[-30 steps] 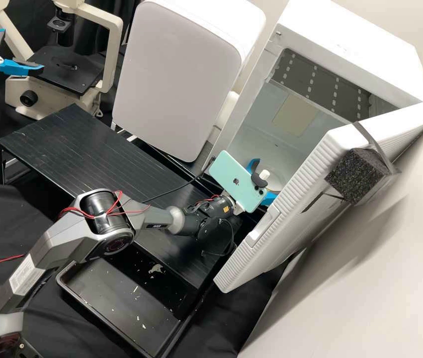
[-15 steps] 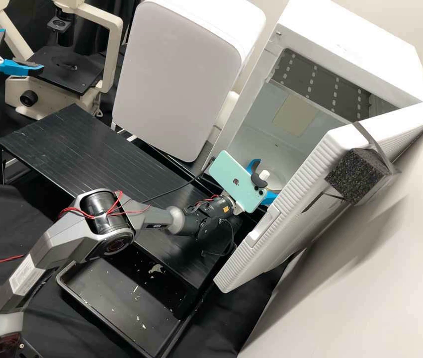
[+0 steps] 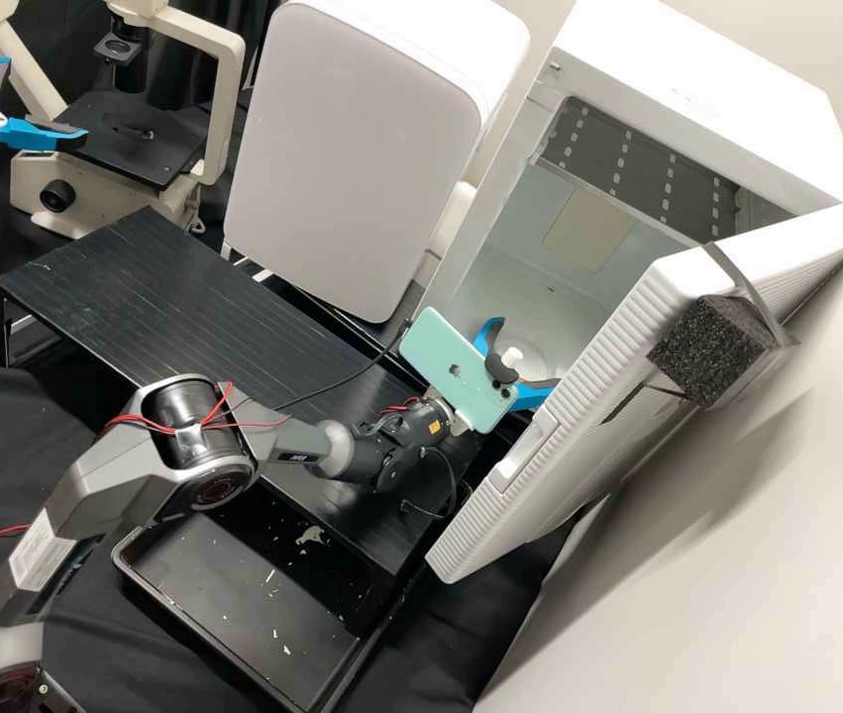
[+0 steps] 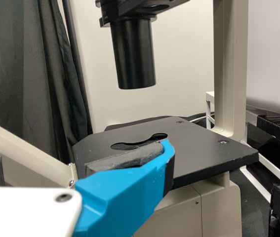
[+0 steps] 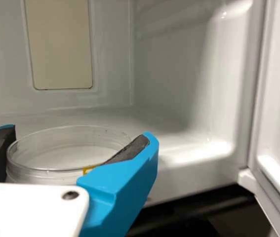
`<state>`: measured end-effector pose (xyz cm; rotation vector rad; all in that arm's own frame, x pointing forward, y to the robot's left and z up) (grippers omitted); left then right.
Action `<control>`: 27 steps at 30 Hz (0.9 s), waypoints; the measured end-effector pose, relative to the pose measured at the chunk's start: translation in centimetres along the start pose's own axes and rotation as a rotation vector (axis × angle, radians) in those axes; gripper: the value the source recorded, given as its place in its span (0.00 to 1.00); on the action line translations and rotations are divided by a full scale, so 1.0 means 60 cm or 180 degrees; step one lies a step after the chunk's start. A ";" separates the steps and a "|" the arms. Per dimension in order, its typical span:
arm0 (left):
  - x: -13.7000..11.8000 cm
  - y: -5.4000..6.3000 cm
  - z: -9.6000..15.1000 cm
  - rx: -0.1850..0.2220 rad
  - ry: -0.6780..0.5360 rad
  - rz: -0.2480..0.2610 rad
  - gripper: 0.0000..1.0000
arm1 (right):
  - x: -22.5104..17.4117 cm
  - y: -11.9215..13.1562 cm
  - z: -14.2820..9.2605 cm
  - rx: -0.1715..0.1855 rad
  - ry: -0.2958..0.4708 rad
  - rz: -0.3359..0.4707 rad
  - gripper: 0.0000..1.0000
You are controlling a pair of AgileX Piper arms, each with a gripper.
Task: Take the petri dish out of the incubator
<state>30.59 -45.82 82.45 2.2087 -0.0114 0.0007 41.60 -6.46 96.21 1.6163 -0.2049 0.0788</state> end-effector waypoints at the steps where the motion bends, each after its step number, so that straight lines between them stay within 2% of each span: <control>1: 0.000 0.000 0.000 0.0000 0.0000 0.0000 1.00 | -0.012 0.004 0.000 0.0015 0.0018 0.0031 0.00; 5: 0.000 0.000 0.000 0.0000 0.0000 0.0000 1.00 | -0.060 0.018 0.001 0.0099 0.0050 0.0131 0.00; 9: 0.000 0.000 0.000 0.0000 0.0000 0.0000 1.00 | -0.101 0.026 0.004 0.0230 0.0096 0.0225 0.00; 12: 0.000 0.000 0.000 0.0000 0.0000 0.0000 1.00 | -0.133 0.031 0.000 0.0322 0.0202 0.0310 0.00; 14: 0.000 0.000 0.000 0.0000 0.0000 0.0000 1.00 | -0.157 0.029 -0.006 0.0342 0.0313 0.0324 0.00; 19: 0.000 0.000 0.000 0.0000 0.0000 0.0000 1.00 | -0.211 0.004 -0.033 0.0329 0.0586 0.0203 0.00; 23: 0.000 0.000 0.000 0.0000 0.0000 0.0000 1.00 | -0.254 -0.026 -0.056 0.0376 0.0636 0.0060 0.00; 27: 0.000 0.000 0.000 0.0000 0.0000 0.0000 1.00 | -0.295 -0.065 -0.081 0.0386 0.0736 -0.0226 0.00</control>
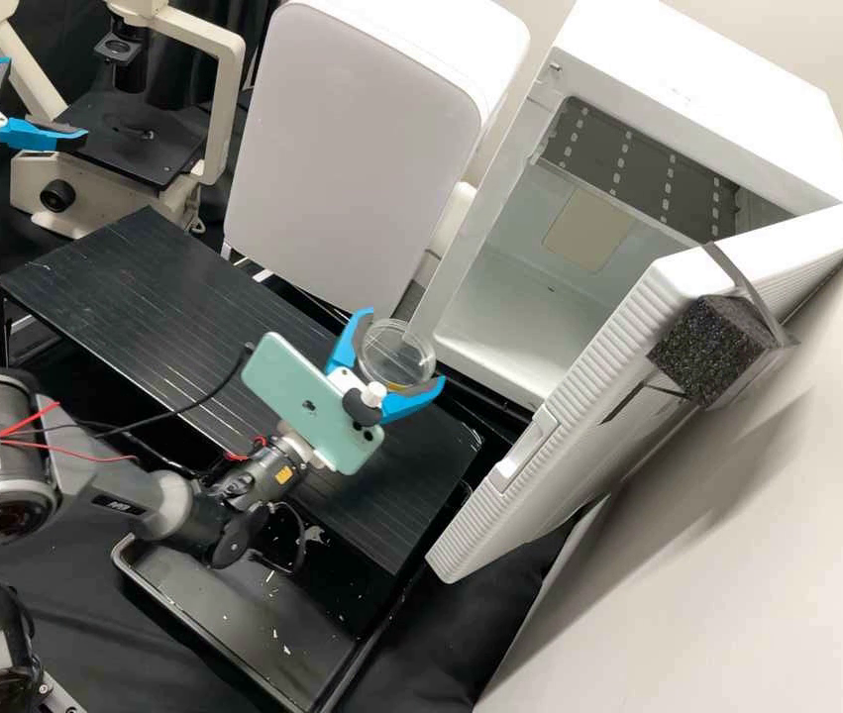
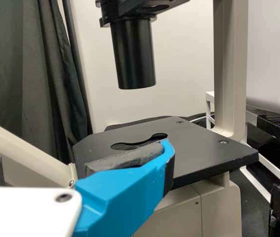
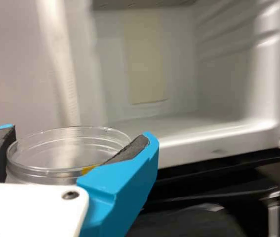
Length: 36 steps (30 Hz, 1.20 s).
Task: Take the petri dish out of the incubator
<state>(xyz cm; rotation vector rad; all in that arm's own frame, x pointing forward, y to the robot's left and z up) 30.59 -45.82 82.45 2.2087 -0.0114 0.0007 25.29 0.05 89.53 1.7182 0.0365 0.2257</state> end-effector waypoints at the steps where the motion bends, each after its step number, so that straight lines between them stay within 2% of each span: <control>1: 0.000 0.000 0.000 0.0000 0.0000 0.0000 1.00 | -0.007 -0.011 -0.005 0.0011 0.0020 -0.0081 0.00; 4: 0.000 0.000 0.000 0.0000 0.0000 0.0000 1.00 | -0.023 -0.041 -0.016 -0.0021 0.0068 -0.0293 0.00; 11: 0.000 0.000 0.000 0.0000 0.0000 0.0000 1.00 | -0.053 -0.098 -0.027 -0.0201 0.0127 -0.0708 0.00; 14: 0.000 0.000 0.000 0.0000 0.0000 0.0000 1.00 | -0.059 -0.107 -0.023 -0.0245 0.0109 -0.0777 0.00; 18: 0.000 0.000 0.000 0.0000 0.0000 0.0000 1.00 | -0.065 -0.113 -0.017 -0.0224 0.0051 -0.0823 0.00; 24: 0.000 0.000 0.000 0.0000 0.0000 0.0000 1.00 | -0.074 -0.133 -0.011 -0.0276 0.0005 -0.0980 0.00; 29: 0.000 0.000 0.000 0.0000 0.0000 0.0000 1.00 | -0.075 -0.136 -0.007 -0.0300 -0.0004 -0.1001 0.00; 30: 0.000 0.000 0.000 0.0000 0.0000 0.0000 1.00 | -0.077 -0.136 -0.007 -0.0309 -0.0003 -0.1003 1.00; 32: 0.000 0.000 0.000 0.0000 0.0000 0.0000 1.00 | -0.079 -0.139 -0.007 -0.0341 0.0006 -0.1015 1.00; 36: 0.000 0.000 0.000 0.0000 0.0000 0.0000 1.00 | -0.081 -0.140 -0.008 -0.0335 0.0019 -0.1011 1.00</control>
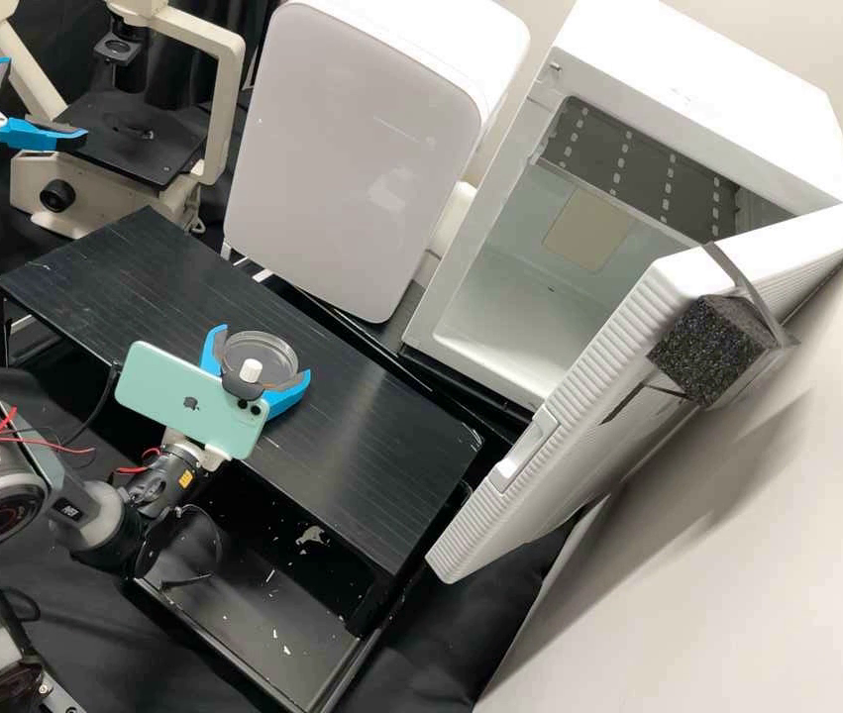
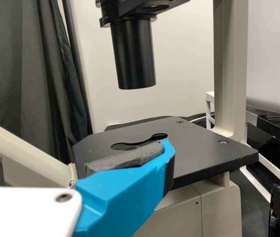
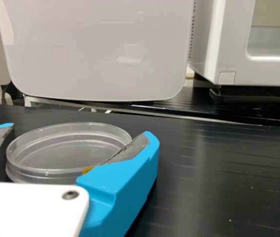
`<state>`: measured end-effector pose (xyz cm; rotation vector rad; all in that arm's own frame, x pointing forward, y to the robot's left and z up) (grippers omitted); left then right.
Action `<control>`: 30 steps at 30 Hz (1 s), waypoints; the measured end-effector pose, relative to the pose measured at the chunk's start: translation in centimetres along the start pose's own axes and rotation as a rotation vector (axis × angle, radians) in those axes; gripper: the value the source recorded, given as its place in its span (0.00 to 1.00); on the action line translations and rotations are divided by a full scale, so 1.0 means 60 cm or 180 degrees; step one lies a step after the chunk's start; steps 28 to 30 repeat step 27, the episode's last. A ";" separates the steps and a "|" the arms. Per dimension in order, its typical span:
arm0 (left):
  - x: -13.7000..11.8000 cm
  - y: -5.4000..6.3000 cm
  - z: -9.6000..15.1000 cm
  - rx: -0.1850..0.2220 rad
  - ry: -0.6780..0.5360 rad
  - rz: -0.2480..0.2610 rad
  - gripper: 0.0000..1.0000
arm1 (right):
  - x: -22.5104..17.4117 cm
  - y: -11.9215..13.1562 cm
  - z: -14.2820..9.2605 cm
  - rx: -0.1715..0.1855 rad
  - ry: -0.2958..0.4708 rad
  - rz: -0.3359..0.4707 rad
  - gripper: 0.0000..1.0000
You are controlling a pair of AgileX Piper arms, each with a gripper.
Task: Take the petri dish out of the incubator
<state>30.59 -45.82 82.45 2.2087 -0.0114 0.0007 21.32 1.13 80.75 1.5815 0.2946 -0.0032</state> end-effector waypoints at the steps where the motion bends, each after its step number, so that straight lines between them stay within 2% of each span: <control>1: 0.000 0.000 0.000 0.0000 0.0000 0.0000 1.00 | -0.001 -0.001 0.000 0.0003 -0.0004 -0.0004 1.00; 5: 0.000 0.000 0.000 0.0000 0.0000 0.0000 1.00 | -0.003 -0.002 -0.001 -0.0005 -0.0003 -0.0003 1.00; 12: 0.000 0.000 0.000 0.0000 0.0000 0.0000 1.00 | -0.016 0.007 -0.019 -0.0158 0.0109 0.0117 1.00; 15: 0.000 0.000 0.000 0.0000 0.0000 0.0000 1.00 | -0.026 0.012 -0.032 -0.0217 0.0187 0.0214 1.00; 17: 0.000 0.000 0.000 0.0000 0.0000 0.0000 1.00 | -0.036 0.020 -0.041 -0.0243 0.0214 0.0375 1.00; 21: 0.000 0.000 0.000 0.0000 0.0000 0.0000 1.00 | -0.056 0.036 -0.050 -0.0057 0.0138 0.0849 1.00; 23: 0.000 0.000 0.000 0.0000 0.0000 0.0000 1.00 | -0.061 0.041 -0.052 0.0006 0.0126 0.0972 1.00; 27: 0.000 0.000 0.000 0.0000 0.0000 0.0000 1.00 | -0.063 0.041 -0.052 0.0155 0.0141 0.0988 1.00; 30: 0.000 0.000 0.000 0.0000 0.0000 0.0000 1.00 | -0.063 0.041 -0.052 0.0155 0.0141 0.0988 1.00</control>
